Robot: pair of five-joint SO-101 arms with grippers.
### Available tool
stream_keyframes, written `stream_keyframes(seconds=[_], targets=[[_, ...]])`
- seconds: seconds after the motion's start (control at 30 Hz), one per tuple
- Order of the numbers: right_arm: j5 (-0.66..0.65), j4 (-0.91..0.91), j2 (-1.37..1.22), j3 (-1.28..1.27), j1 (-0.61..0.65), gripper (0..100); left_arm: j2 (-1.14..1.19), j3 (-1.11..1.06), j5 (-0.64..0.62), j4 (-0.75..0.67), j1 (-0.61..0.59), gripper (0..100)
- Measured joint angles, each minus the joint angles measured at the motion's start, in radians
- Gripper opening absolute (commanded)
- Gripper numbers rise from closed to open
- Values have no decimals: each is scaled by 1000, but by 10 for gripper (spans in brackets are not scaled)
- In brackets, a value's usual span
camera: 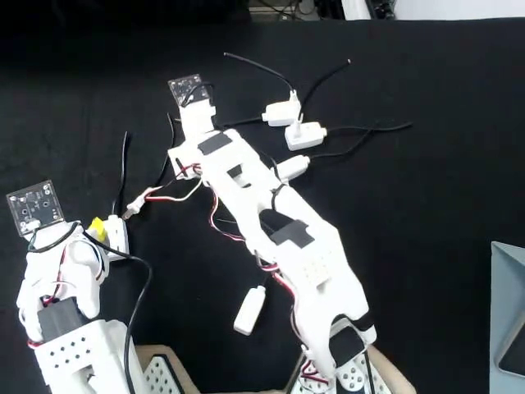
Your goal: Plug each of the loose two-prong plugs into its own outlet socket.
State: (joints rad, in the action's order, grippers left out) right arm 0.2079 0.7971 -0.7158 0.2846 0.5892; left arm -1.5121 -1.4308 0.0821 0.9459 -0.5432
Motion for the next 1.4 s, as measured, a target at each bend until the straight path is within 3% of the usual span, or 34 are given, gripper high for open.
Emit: stream_keyframes(seconds=[0.23,0.6,0.7,0.87,1.2,1.4], targets=[[0,247,160,0,0,11,0,0,0,0,0,220],[0,779,419,0,0,11,0,0,0,0,0,220],[-46,855,433,-25,0,11,0,0,0,0,0,220],[-262,895,433,-141,-14,11,0,0,0,0,0,220],[-928,896,433,-187,-60,11,0,0,0,0,0,220],[-1241,896,433,-187,-61,12,0,0,0,0,0,220]])
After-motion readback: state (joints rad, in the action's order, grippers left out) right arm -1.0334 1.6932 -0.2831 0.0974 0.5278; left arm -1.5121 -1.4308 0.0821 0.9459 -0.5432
